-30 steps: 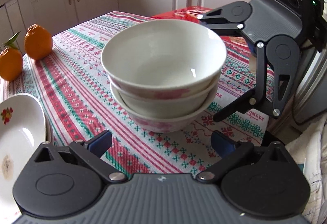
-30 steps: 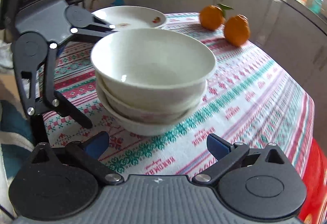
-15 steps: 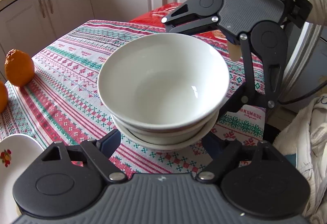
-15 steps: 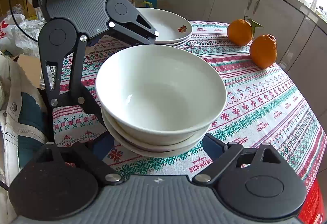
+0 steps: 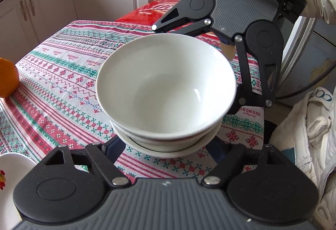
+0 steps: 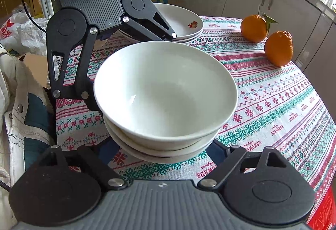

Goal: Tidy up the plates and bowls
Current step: 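Lift the bowl stack with both tools and carry it over the plate stack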

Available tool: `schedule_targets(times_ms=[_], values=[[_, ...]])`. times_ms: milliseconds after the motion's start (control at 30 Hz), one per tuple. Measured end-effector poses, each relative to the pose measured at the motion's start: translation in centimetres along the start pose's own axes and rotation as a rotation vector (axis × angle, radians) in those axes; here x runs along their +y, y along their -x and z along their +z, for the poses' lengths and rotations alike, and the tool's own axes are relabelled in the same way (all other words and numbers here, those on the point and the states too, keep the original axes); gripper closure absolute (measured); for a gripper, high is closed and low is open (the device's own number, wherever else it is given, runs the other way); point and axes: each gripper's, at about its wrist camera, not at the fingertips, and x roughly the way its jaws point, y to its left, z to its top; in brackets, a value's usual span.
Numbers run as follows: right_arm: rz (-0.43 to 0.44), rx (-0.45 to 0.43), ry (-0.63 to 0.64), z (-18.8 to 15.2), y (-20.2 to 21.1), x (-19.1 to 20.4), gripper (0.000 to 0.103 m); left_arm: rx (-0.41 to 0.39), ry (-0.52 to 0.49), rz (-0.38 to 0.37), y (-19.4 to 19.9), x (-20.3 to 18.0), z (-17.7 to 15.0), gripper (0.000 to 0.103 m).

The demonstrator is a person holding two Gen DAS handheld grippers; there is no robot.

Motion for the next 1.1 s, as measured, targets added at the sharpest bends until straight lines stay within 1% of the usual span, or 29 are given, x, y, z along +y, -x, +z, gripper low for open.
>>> schedule_targets(times_ms=[67, 333, 567, 767, 933, 1100], values=[[0.007, 0.000, -0.003, 0.0, 0.0, 0.0, 0.015, 0.004, -0.005, -0.009, 0.0, 0.1, 0.1, 0.021], [0.021, 0.014, -0.037, 0.4, 0.1, -0.1, 0.015, 0.010, -0.001, -0.025, 0.0, 0.1, 0.3, 0.021], [0.020, 0.015, -0.023, 1.5, 1.1, 0.4, 0.015, -0.008, 0.005, -0.016, 1.6, -0.2, 0.4, 0.021], [0.017, 0.007, 0.022, 3.7, 2.0, 0.8, 0.015, -0.031, 0.022, 0.012, 4.0, 0.0, 0.3, 0.021], [0.017, -0.010, 0.073, 6.3, 2.0, 1.1, 0.015, -0.050, 0.041, 0.053, 6.3, 0.7, -0.4, 0.021], [0.031, -0.027, 0.131, 9.2, 1.1, 1.0, 0.015, -0.066, 0.072, 0.107, 8.8, 1.6, -1.8, 0.021]])
